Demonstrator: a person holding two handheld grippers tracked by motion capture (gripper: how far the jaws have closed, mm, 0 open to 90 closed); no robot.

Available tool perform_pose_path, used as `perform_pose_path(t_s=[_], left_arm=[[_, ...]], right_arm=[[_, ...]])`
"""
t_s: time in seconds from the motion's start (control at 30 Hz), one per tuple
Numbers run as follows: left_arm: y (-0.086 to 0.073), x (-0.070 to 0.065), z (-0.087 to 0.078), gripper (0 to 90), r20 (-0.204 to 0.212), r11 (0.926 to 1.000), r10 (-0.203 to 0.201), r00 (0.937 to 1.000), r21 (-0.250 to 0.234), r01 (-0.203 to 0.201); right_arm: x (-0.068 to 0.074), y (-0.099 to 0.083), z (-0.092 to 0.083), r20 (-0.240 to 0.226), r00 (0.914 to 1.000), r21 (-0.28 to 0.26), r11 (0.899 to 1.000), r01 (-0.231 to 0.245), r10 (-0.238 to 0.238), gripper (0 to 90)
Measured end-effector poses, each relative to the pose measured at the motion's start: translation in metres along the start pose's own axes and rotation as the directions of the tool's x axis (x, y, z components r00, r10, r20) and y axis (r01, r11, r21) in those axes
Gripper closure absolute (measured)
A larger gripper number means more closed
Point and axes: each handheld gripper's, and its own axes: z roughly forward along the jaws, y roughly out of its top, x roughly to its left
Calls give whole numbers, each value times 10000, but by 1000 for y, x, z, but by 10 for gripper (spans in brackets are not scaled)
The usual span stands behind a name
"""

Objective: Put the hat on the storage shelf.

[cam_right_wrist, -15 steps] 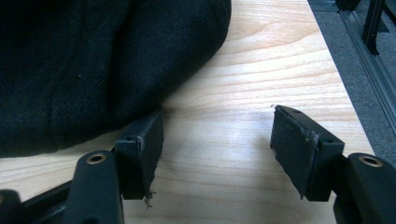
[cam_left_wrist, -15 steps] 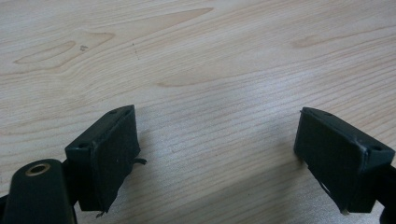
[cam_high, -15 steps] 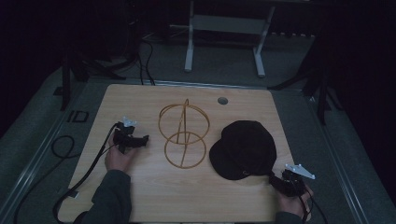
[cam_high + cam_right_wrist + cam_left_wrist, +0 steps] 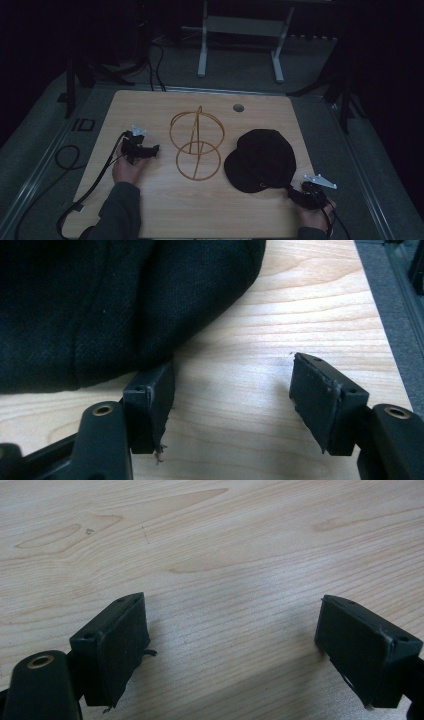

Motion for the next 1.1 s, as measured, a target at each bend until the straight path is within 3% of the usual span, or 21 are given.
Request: perform_pose_path(t_s=[0.27, 0.4, 0.73, 0.87, 1.1], left_arm=[[0, 0, 1, 133, -1, 10000, -3, 10000, -24, 3], [0, 0, 1, 133, -2, 10000, -1, 10000, -23, 1], [0, 0, 1, 133, -3, 10000, -6, 10000, -25, 6], [0, 0, 1, 133, 0, 10000, 0, 10000, -22, 0], [0, 0, 1, 133, -3, 10000, -7, 10000, -26, 7]], right_arm=[[0, 6, -1, -519, 9973, 483, 9973, 548, -523, 403], [7, 8, -4, -925, 9906, 750, 9913, 1080, -1009, 447], [16, 15, -23, -982, 9809, 782, 9813, 1758, -1679, 417], [18, 16, -30, -1113, 9791, 791, 9805, 1797, -1705, 418], [32, 21, -45, -1354, 9666, 595, 9721, 2271, -2175, 422]])
